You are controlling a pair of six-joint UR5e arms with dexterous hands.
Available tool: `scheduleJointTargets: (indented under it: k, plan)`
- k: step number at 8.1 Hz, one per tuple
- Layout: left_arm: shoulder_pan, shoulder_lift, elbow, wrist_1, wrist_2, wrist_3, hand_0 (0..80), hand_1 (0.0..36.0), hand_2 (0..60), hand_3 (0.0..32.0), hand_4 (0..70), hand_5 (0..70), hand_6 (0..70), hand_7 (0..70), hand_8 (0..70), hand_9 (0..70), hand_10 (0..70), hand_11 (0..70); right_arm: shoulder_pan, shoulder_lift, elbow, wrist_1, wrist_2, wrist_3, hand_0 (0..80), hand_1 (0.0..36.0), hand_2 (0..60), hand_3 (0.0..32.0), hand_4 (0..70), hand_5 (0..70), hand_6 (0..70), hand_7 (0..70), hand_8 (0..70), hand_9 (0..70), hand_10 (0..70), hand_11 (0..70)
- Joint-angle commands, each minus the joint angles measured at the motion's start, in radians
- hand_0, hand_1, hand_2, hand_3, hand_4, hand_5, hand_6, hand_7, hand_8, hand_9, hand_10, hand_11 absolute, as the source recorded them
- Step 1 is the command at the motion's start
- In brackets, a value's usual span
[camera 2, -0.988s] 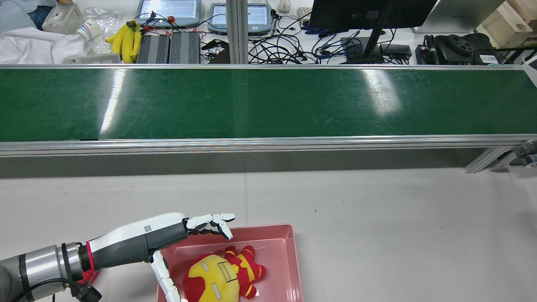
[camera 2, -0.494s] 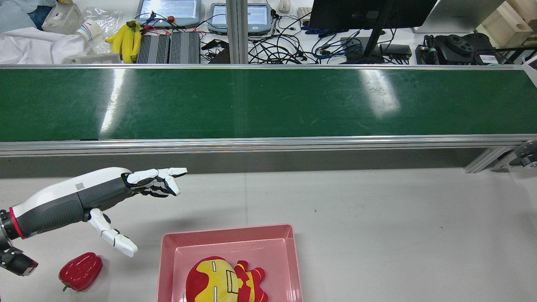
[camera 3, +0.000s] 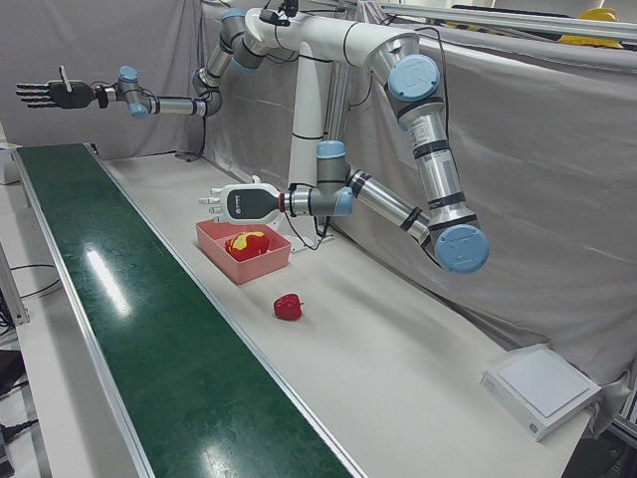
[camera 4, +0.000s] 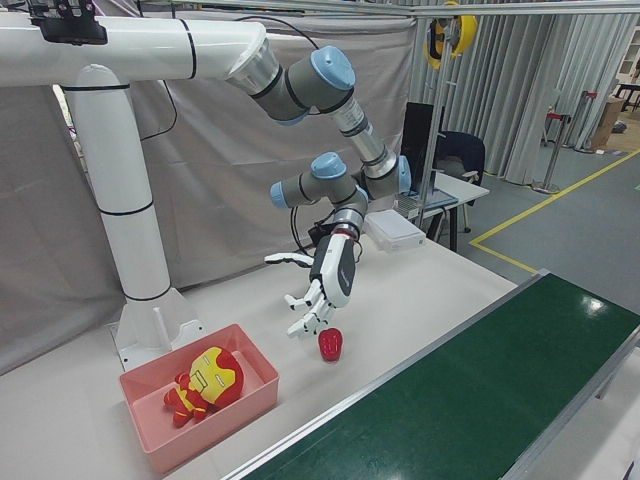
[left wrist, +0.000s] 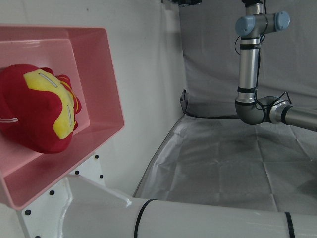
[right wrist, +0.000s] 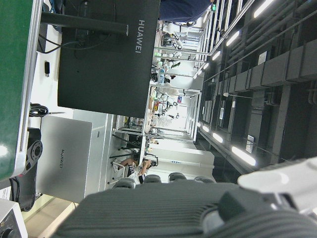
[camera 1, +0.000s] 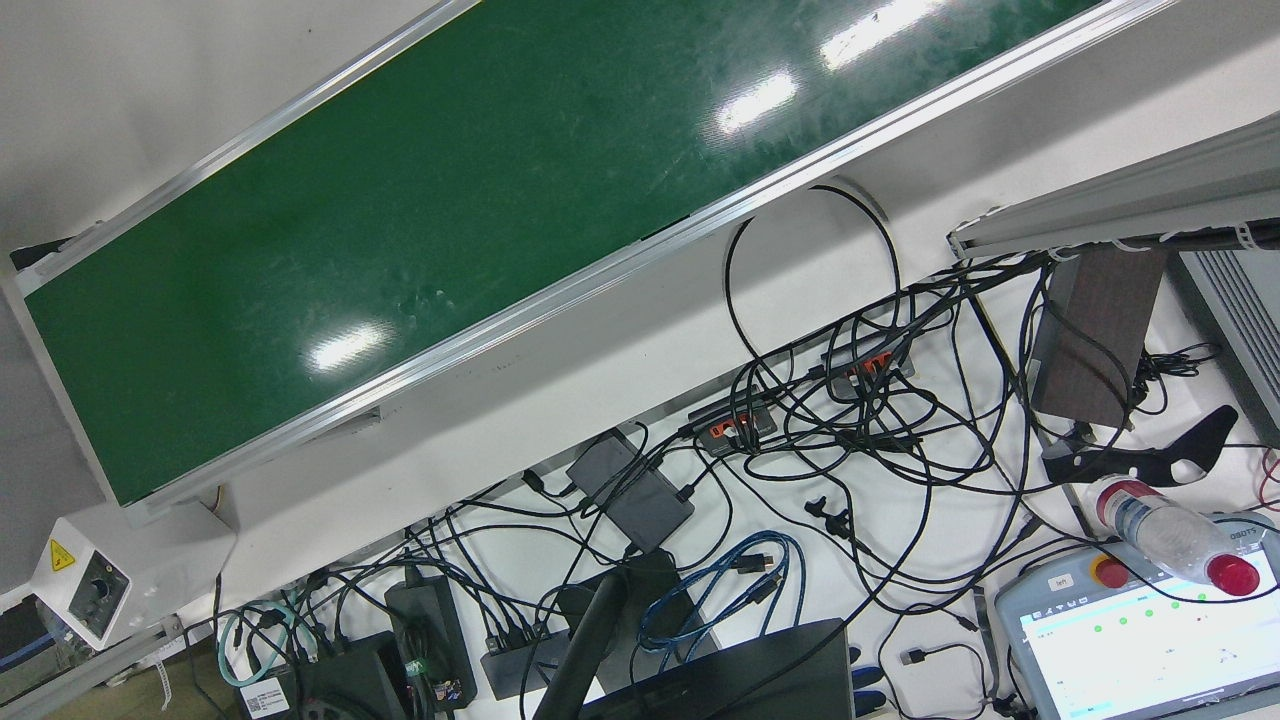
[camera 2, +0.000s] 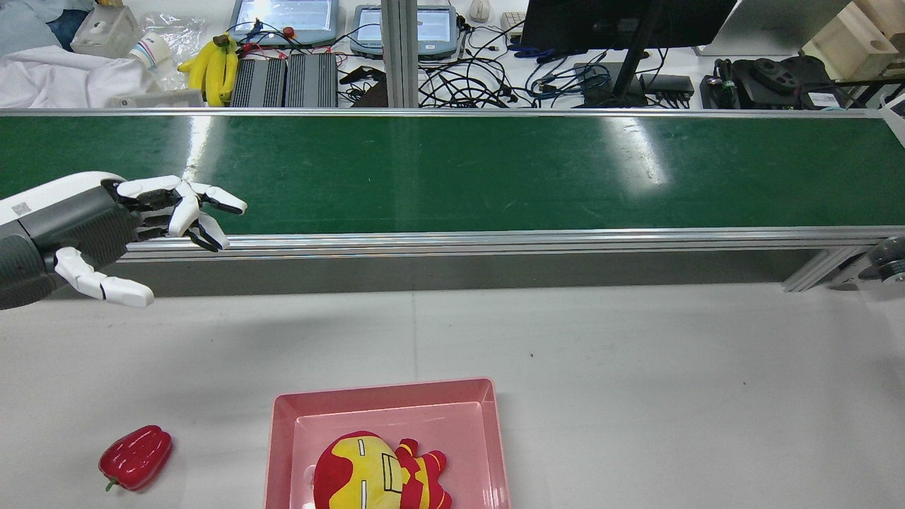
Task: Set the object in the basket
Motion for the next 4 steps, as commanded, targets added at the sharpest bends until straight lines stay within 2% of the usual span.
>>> scheduleJointTargets:
  k: [1, 2, 3, 4]
  plan:
    - [-0.11, -0.005, -0.001, -0.018, -0.086, -0.112, 43.8, 5.5, 20.2, 0.0, 23.2, 70.0, 22.7, 36.4, 33.6, 42.4, 25.8, 37.5, 0.001, 0.0, 0.002, 0.0, 0.0, 0.0, 0.0, 0.0, 0.0, 0.0, 0.0, 0.0, 0.0, 0.0, 0.0, 0.0, 0.0, 0.0]
    - [-0.144, -0.005, 0.0, -0.018, -0.087, -0.129, 43.8, 5.6, 20.3, 0.0, 22.7, 70.0, 23.0, 37.1, 33.4, 42.0, 25.4, 36.9, 0.001, 0.0, 0.002, 0.0, 0.0, 0.0, 0.0, 0.0, 0.0, 0.0, 0.0, 0.0, 0.0, 0.0, 0.0, 0.0, 0.0, 0.0]
    - [-0.164, -0.005, 0.002, -0.018, -0.087, -0.131, 44.7, 6.7, 19.9, 0.0, 23.0, 70.0, 18.3, 28.2, 27.8, 33.3, 18.7, 27.3, 0.001, 0.0, 0.002, 0.0, 0.0, 0.0, 0.0, 0.0, 0.0, 0.0, 0.0, 0.0, 0.0, 0.0, 0.0, 0.0, 0.0, 0.0]
    - [-0.172, -0.005, 0.005, -0.015, -0.087, -0.14, 45.9, 8.3, 18.8, 0.0, 22.9, 65.1, 13.7, 19.0, 22.4, 24.9, 12.9, 19.0, 0.001, 0.0, 0.002, 0.0, 0.0, 0.0, 0.0, 0.0, 0.0, 0.0, 0.0, 0.0, 0.0, 0.0, 0.0, 0.0, 0.0, 0.0]
